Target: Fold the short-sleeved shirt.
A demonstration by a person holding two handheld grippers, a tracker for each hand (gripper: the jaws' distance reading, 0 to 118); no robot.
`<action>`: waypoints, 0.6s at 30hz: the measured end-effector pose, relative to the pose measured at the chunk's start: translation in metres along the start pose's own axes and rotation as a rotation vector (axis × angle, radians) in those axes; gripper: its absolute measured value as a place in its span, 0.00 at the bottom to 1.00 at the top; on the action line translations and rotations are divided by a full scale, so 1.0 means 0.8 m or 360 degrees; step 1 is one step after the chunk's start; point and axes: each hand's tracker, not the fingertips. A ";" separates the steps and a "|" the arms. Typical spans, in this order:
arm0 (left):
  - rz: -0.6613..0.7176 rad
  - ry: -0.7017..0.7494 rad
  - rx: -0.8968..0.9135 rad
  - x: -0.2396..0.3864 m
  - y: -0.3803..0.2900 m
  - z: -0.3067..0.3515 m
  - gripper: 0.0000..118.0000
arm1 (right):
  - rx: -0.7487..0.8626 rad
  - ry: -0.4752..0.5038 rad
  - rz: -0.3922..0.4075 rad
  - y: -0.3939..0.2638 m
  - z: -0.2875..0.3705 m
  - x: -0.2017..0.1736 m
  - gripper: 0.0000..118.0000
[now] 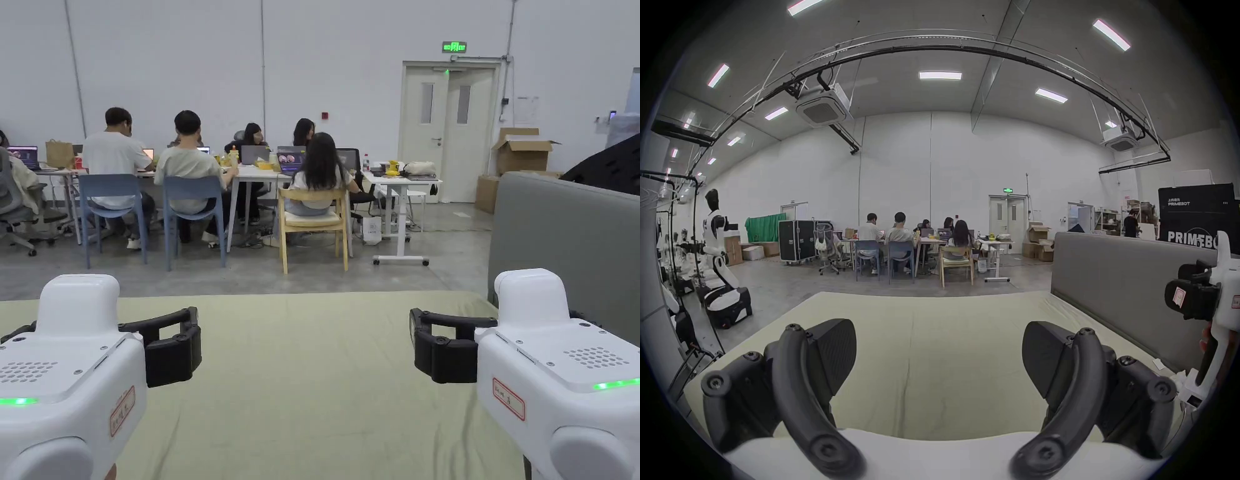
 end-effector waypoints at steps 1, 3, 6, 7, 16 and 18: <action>-0.0004 0.0006 0.0004 0.001 0.000 0.000 0.93 | 0.0002 -0.0001 0.0010 -0.003 -0.003 0.001 1.00; -0.0003 0.0013 0.0012 0.002 0.000 0.002 0.93 | -0.0002 -0.0006 0.0022 -0.003 -0.005 0.000 1.00; 0.0001 0.0012 0.0016 0.002 0.000 0.002 0.93 | -0.0006 -0.0006 0.0031 -0.003 -0.005 0.000 1.00; 0.0000 0.0012 0.0015 0.002 0.000 0.002 0.93 | -0.0008 -0.0006 0.0023 -0.003 -0.005 0.000 1.00; 0.0020 0.0022 0.0003 -0.001 -0.001 0.001 0.93 | -0.0026 -0.0160 -0.0029 -0.003 -0.010 -0.002 1.00; 0.0018 0.0031 -0.0012 -0.002 -0.003 -0.003 0.93 | -0.0023 -0.0158 0.0018 -0.003 -0.012 -0.003 1.00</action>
